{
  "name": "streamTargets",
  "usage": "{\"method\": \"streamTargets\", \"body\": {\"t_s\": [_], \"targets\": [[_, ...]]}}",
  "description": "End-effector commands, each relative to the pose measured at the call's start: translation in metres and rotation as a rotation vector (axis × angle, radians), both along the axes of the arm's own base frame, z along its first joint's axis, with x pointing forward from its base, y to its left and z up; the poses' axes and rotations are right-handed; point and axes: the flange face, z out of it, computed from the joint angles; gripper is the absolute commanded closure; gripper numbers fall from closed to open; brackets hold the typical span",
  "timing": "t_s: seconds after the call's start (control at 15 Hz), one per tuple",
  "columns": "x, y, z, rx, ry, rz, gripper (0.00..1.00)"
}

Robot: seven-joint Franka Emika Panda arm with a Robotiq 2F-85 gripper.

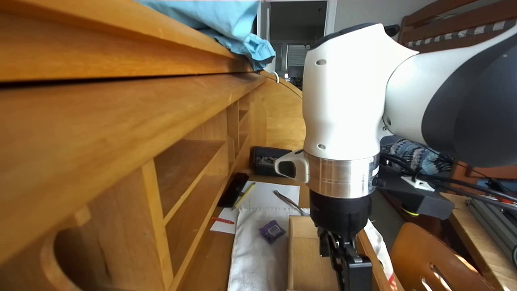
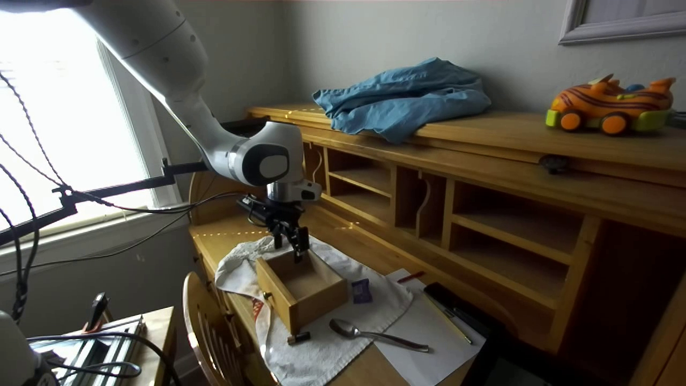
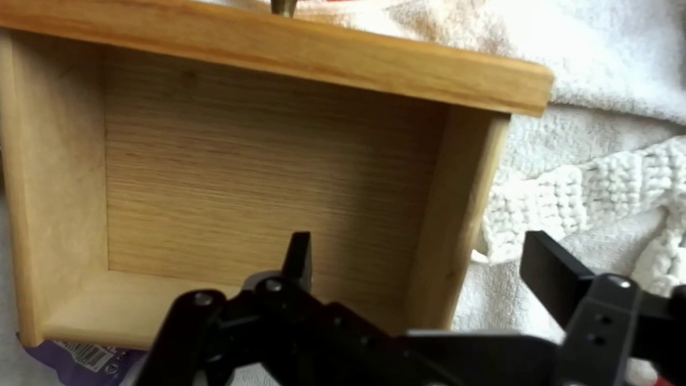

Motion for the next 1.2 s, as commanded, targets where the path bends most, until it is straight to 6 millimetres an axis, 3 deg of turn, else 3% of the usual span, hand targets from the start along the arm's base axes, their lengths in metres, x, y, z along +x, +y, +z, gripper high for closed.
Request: {"method": "streamTargets", "body": {"t_s": [0.0,0.07,0.13,0.27,0.87,1.13], "targets": [[0.005,0.014,-0.007,-0.005,0.020,0.020,0.00],[0.006,0.016,-0.009,-0.004,0.024,0.024,0.00],[0.006,0.018,-0.011,-0.005,0.025,0.028,0.25],[0.007,0.022,-0.014,-0.004,0.029,0.032,0.34],[0.009,0.026,-0.019,-0.005,0.036,0.037,0.98],[0.008,0.025,-0.013,-0.005,0.041,0.034,0.97]]}}
